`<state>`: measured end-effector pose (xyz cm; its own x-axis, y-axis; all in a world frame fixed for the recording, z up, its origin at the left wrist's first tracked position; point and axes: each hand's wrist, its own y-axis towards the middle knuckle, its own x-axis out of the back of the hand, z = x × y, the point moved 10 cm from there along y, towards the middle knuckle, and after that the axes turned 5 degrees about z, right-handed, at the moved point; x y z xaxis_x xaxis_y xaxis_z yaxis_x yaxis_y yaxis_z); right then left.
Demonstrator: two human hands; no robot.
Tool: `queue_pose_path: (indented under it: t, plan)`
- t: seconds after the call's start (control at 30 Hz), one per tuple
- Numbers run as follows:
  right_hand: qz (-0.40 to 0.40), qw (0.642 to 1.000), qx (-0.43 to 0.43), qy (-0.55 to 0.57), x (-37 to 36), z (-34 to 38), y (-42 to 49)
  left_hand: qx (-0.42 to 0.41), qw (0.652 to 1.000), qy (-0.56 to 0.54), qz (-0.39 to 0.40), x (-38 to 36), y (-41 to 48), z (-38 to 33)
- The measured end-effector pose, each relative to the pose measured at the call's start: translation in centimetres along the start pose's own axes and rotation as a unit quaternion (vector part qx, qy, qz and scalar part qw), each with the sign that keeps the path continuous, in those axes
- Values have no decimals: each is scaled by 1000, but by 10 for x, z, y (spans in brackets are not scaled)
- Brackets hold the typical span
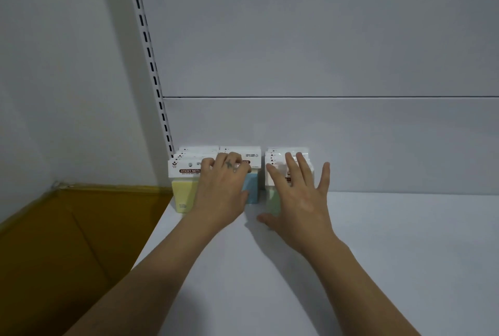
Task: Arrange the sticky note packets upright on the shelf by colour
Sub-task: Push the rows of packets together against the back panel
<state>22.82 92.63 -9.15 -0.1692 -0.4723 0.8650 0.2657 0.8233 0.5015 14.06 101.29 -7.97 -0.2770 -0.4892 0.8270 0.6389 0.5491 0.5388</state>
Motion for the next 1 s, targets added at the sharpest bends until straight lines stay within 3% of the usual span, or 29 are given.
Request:
queue_pose_path:
  t: [0.1,0.17,0.27,0.37,0.47,0.67,0.83,1.0]
  plan:
    - [26,1000,-1,7,1,-6,4,2,999,-43,-6,8,-6,-2]
    - [51,998,10,39,2,-10,6,13,991,-135,-19,16,-9,-3]
    - [90,991,3,100,4,-24,11,91,933,-347,-16,16,-15,-3]
    - [129,969,-18,208,4,-43,17,102,894,-436,32,-5,-18,-17]
    - [153,936,-58,313,-8,-66,9,102,879,-462,63,-23,-25,-23]
    - [218,885,-107,398,-56,-78,-22,101,862,-484,112,-52,-44,-39]
    - [213,899,-74,375,-61,-63,-20,106,871,-464,121,-60,-45,-41]
    - [214,892,-68,391,-60,-65,-19,139,853,-491,107,-55,-45,-34]
